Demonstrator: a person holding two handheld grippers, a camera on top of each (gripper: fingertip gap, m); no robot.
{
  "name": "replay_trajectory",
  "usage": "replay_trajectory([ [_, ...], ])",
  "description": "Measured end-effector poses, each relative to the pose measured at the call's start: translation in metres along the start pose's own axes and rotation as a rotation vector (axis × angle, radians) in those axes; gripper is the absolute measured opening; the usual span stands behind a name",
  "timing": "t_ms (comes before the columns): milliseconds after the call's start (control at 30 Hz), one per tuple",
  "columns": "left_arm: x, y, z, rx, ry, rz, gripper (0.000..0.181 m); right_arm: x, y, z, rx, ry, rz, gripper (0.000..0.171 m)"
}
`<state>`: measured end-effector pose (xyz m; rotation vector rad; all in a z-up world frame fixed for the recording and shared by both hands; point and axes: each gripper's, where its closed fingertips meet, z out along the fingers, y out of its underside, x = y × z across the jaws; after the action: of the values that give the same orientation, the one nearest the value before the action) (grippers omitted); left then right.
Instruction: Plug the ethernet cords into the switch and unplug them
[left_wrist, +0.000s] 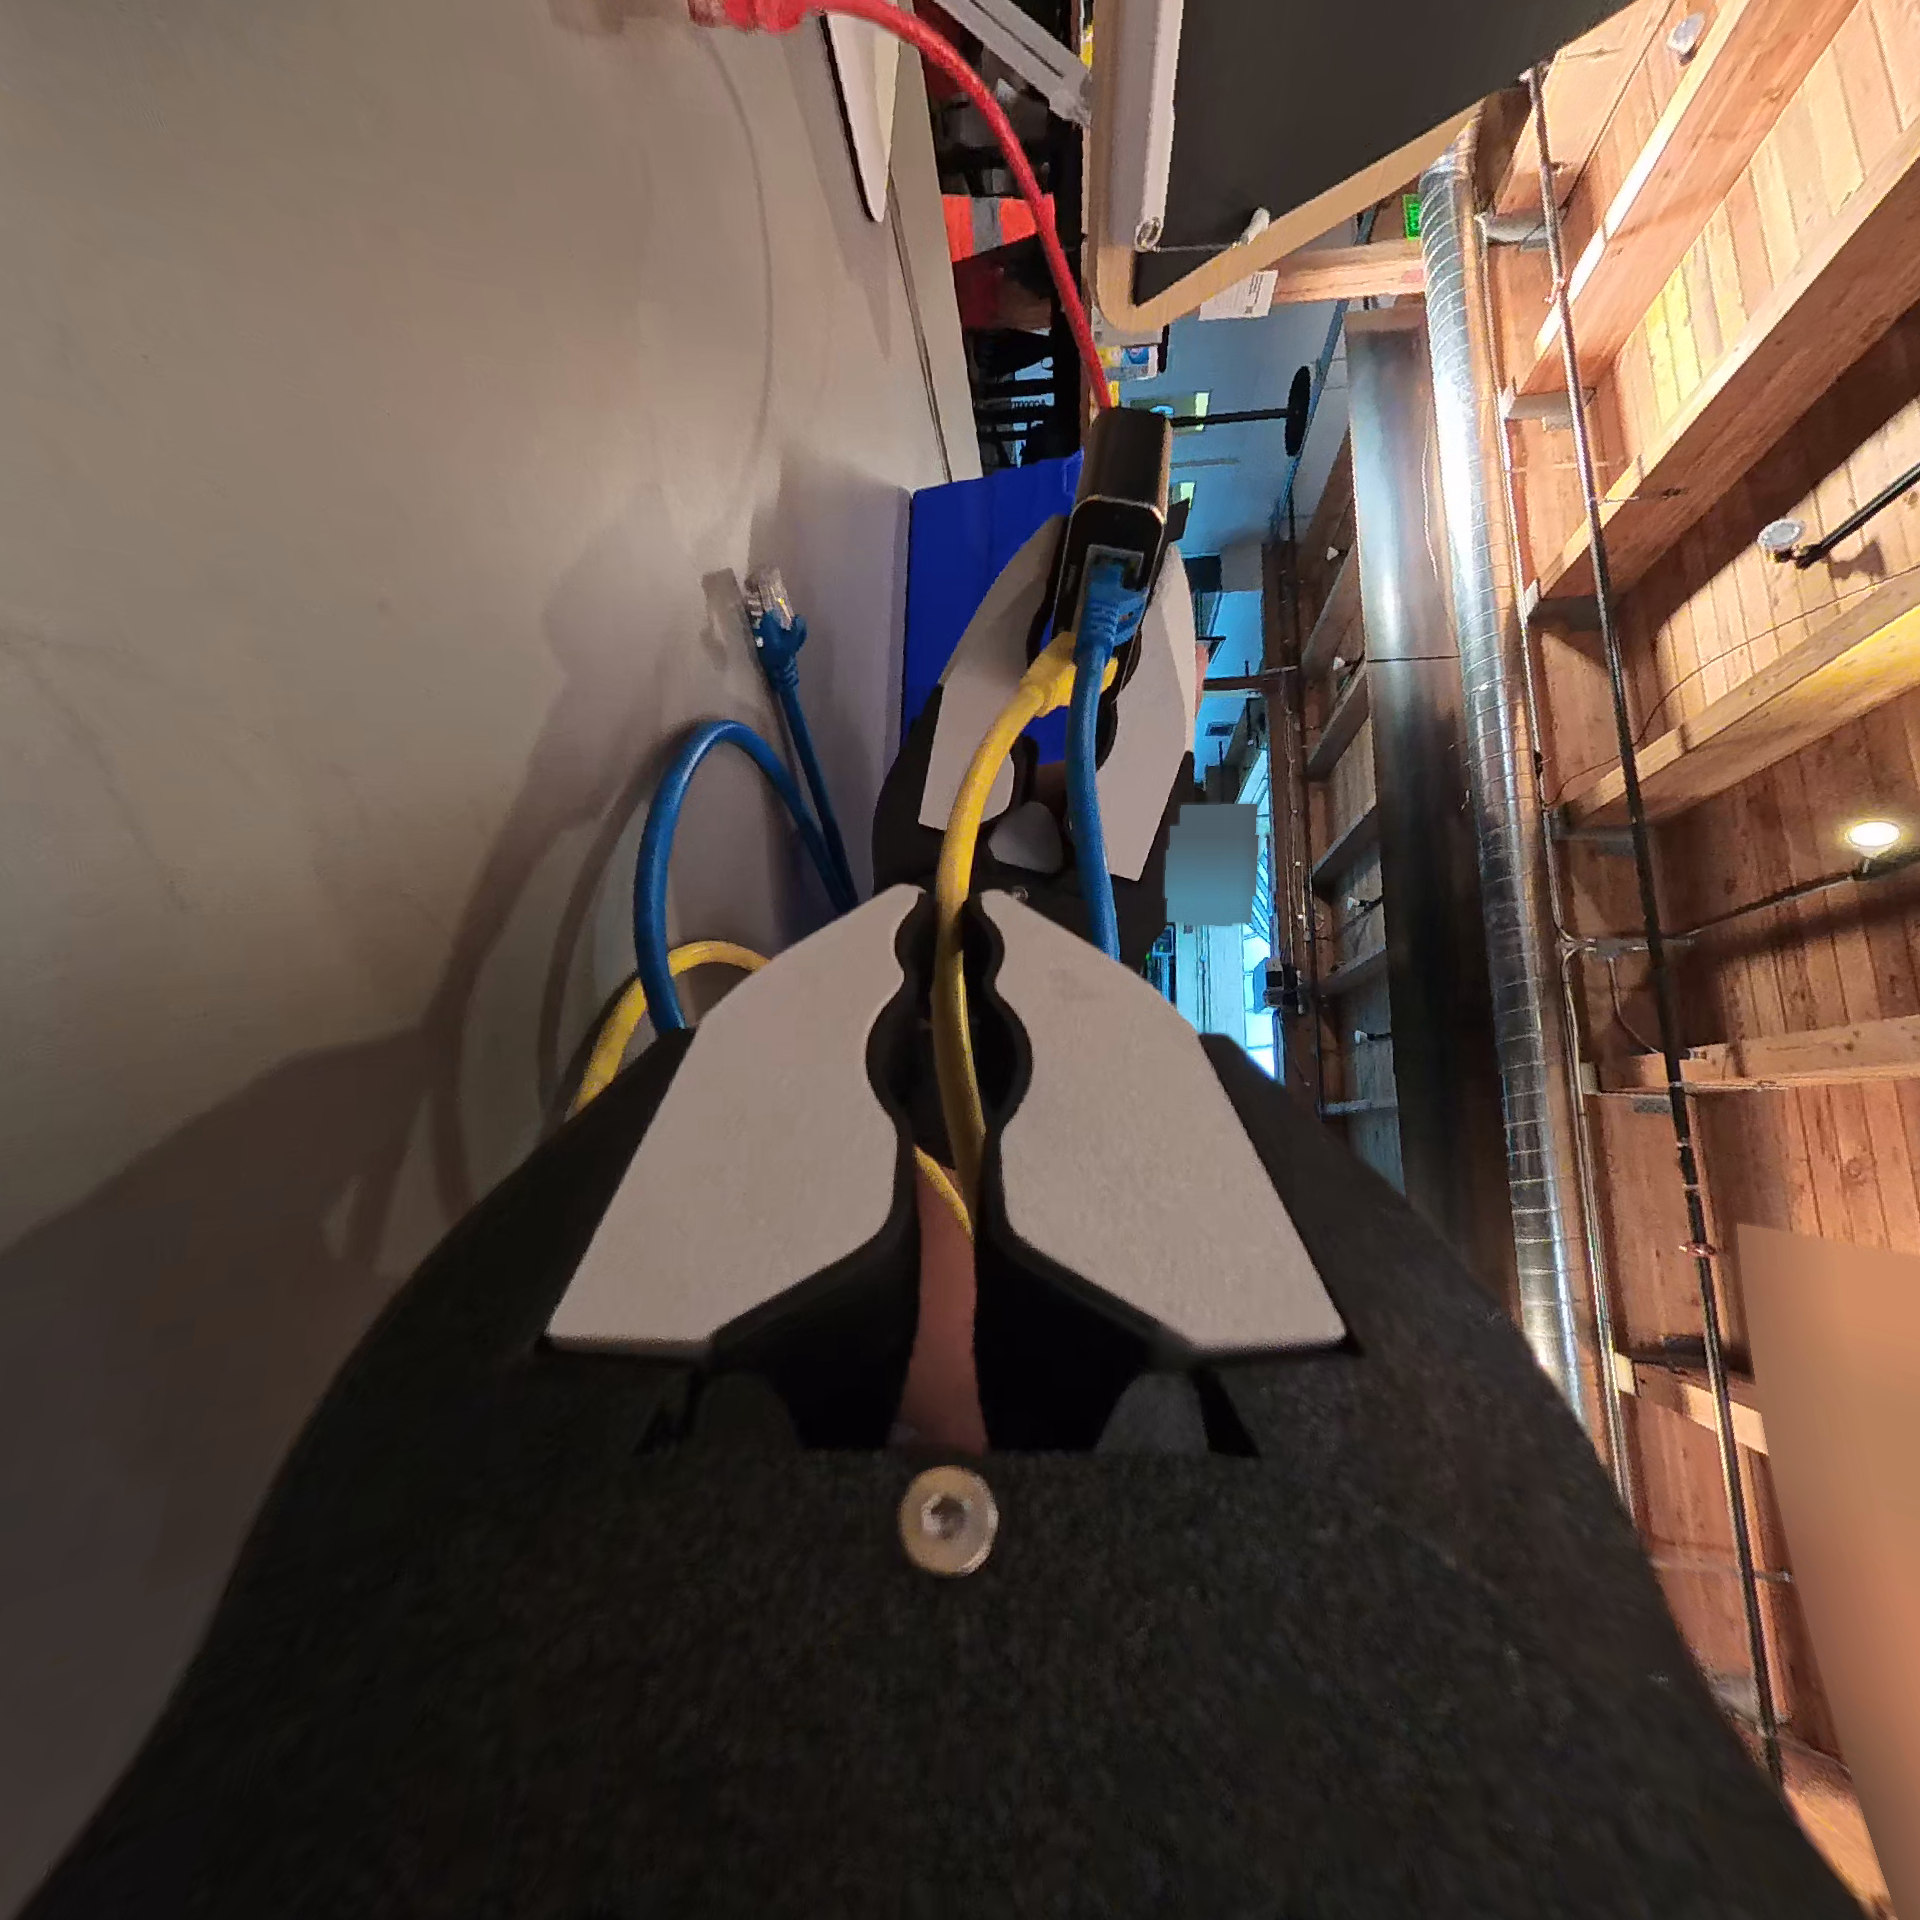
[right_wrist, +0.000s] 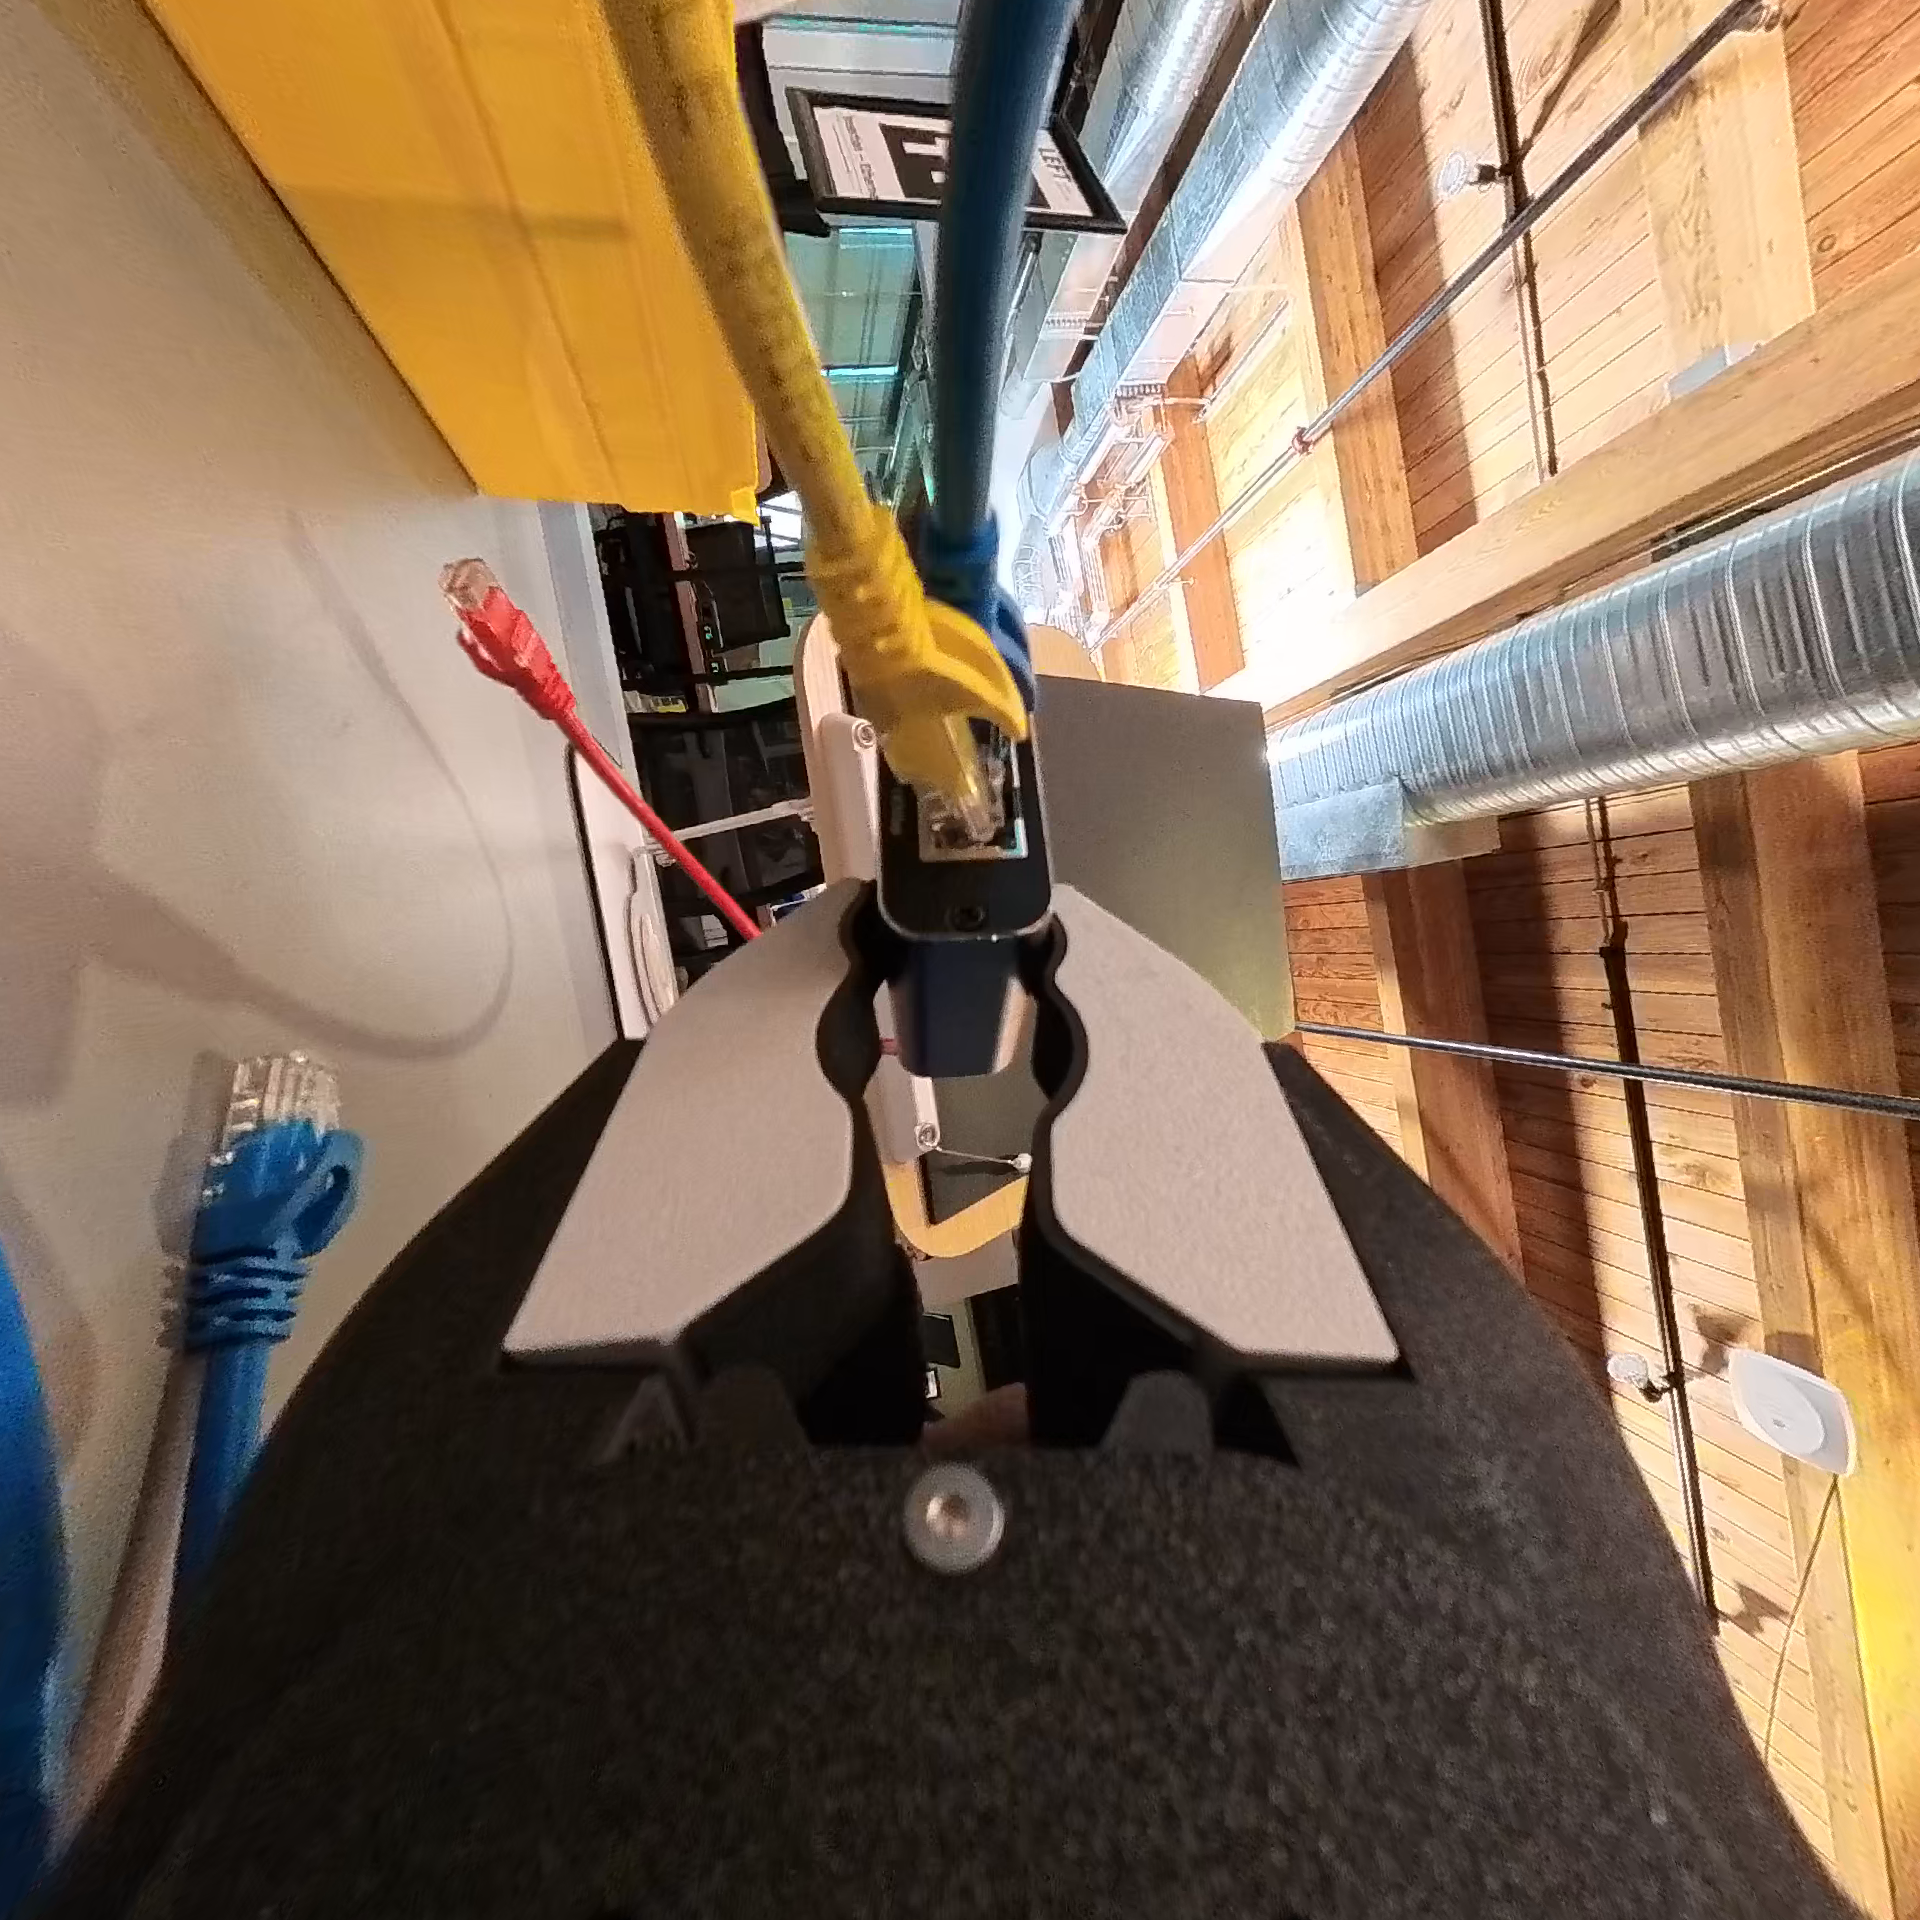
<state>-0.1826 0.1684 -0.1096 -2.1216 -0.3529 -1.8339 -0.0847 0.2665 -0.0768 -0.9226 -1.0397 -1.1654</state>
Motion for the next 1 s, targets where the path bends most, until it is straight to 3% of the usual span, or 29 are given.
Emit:
replay_trajectory([
  [500,0.012,0.004,0.003,-0.033,0.044,0.109,0.005,-0.006,-0.001,-0.001,-0.004,-0.009,0.021,0.026],
  [667,0.012,0.013,0.007,-0.136,0.044,0.193,0.005,-0.011,-0.004,0.001,0.002,-0.034,0.044,0.026],
  [767,0.007,0.010,0.005,-0.189,0.046,0.283,0.006,-0.007,-0.001,0.001,0.012,-0.023,0.037,0.026],
  [867,0.007,-0.009,-0.006,-0.171,0.021,0.393,0.027,-0.011,0.007,0.001,-0.005,-0.047,0.038,0.026],
  [1000,0.030,-0.043,-0.016,-0.070,-0.091,0.773,0.026,-0.016,0.010,0.003,-0.019,-0.061,0.019,0.026],
])
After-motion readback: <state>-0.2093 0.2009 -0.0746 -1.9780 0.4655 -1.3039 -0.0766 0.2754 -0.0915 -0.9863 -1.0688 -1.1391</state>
